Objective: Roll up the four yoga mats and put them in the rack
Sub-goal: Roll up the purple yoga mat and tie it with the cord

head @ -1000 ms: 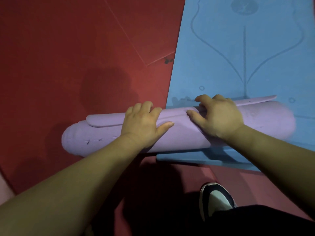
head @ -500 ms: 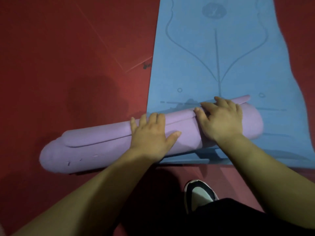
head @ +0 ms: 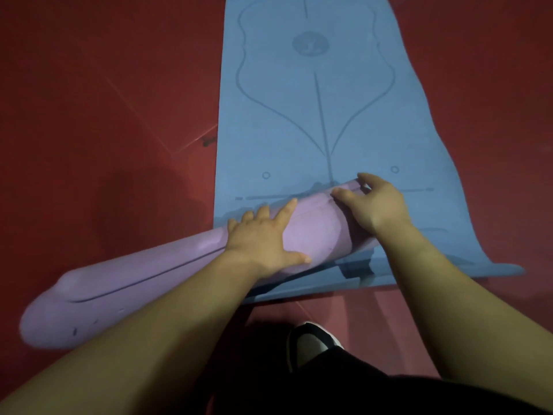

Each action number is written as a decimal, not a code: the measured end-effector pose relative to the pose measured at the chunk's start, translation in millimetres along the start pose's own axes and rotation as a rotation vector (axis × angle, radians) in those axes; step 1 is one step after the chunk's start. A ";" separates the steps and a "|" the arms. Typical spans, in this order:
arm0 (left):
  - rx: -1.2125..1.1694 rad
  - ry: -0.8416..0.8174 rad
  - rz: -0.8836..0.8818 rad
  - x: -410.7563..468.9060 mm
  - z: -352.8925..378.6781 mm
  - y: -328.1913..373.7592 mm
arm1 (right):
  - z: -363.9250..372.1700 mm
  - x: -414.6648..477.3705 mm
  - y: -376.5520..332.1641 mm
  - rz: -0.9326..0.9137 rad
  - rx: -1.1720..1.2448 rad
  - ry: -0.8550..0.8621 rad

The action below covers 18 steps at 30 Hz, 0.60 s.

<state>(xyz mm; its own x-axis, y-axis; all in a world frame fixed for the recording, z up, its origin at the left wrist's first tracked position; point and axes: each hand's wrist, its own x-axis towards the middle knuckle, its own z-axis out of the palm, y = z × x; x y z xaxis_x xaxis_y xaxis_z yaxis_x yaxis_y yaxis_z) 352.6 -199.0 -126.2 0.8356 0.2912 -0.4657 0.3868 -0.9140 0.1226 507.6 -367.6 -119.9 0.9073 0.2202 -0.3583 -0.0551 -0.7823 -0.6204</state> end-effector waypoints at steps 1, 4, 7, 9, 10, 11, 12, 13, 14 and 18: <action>-0.006 0.005 0.002 -1.9 -3.7 -0.2 | -0.5 -3.3 -1.2 -0.005 0.042 0.012; -0.003 0.022 0.019 -18.0 -18.6 -9.4 | 1.9 -24.6 -11.7 -0.056 0.132 0.043; -0.024 0.095 -0.018 -45.1 -41.1 -28.1 | -0.2 -48.5 -41.1 -0.126 0.258 0.059; -0.023 0.188 -0.070 -65.6 -59.1 -40.9 | -6.9 -63.6 -73.4 -0.183 0.327 0.061; -0.013 0.244 -0.092 -76.7 -68.1 -46.7 | -11.9 -71.3 -92.5 -0.221 0.357 0.064; -0.006 0.302 -0.114 -88.6 -77.4 -52.1 | -17.0 -80.0 -112.0 -0.264 0.382 0.066; -0.010 0.360 -0.143 -100.4 -86.4 -58.0 | -22.5 -88.3 -130.1 -0.313 0.398 0.074; -0.023 0.417 -0.179 -113.5 -95.9 -63.8 | -27.9 -95.7 -146.1 -0.358 0.407 0.086; -0.046 0.469 -0.215 -127.3 -105.0 -69.4 | -33.4 -103.6 -160.7 -0.388 0.416 0.094; -0.152 0.598 -0.305 -191.2 -135.0 -85.1 | -47.5 -144.5 -213.7 -0.487 0.492 -0.105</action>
<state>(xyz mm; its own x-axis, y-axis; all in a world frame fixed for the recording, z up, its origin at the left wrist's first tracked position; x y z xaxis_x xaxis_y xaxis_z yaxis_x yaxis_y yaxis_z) 212.5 -138.7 70.8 0.7357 0.6747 0.0595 0.6525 -0.7295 0.2049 408.2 -259.9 97.6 0.8327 0.5536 -0.0092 0.1429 -0.2311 -0.9624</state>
